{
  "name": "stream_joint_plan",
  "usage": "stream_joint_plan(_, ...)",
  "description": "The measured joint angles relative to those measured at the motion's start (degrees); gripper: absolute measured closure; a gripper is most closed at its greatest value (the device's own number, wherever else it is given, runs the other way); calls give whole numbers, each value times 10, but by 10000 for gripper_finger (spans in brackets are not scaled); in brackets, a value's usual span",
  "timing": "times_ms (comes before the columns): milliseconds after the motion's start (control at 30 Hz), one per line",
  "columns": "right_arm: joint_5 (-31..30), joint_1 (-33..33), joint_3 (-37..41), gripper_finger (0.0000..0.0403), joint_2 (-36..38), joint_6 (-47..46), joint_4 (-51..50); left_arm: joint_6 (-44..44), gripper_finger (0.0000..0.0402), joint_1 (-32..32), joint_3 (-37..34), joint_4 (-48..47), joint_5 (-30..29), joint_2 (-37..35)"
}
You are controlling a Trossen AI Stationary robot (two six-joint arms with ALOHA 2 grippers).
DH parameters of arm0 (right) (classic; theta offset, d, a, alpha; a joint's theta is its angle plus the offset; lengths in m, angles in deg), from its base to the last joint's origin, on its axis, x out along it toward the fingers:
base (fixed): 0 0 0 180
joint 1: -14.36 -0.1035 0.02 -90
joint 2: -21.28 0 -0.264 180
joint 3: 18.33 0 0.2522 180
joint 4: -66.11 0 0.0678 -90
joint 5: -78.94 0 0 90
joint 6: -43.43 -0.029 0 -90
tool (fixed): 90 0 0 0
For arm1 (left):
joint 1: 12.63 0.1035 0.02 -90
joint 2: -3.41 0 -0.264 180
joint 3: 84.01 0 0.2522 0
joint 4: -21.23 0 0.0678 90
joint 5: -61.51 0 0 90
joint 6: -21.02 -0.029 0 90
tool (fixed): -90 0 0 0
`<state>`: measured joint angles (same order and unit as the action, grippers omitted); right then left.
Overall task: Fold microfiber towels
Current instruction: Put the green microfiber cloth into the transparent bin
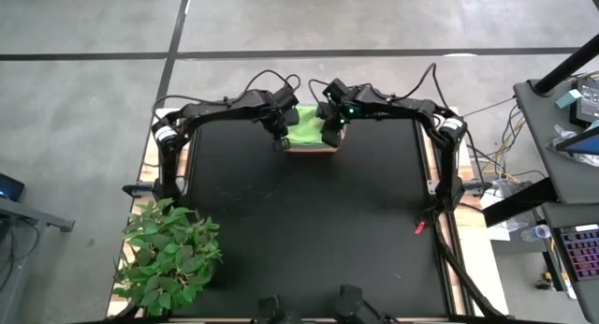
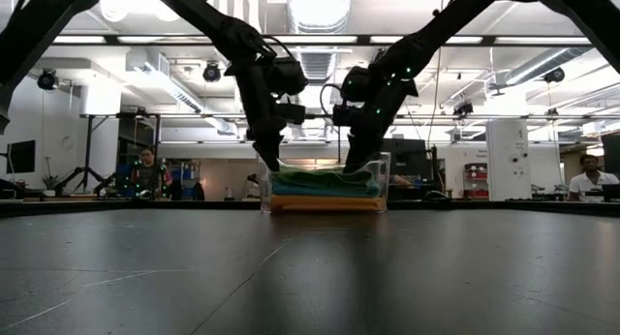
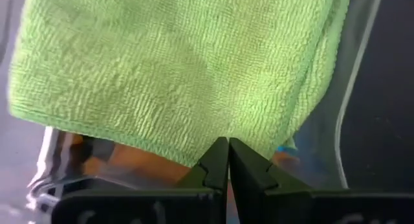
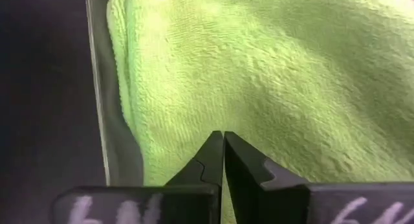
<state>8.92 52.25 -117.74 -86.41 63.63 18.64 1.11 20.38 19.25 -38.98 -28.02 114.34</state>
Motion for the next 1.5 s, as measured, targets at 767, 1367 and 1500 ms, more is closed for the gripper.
stream_joint_plan(767,-7,23,6,394,12,1,-36,0,402,-3,-61,103,51,-13)
stream_joint_plan(1367,-69,43,-60,347,38,-226,-124,-1,402,-3,-62,149,29,-12)
stream_joint_plan(1500,-95,42,-60,291,37,-277,-131,-4,402,-4,-62,150,30,-12)
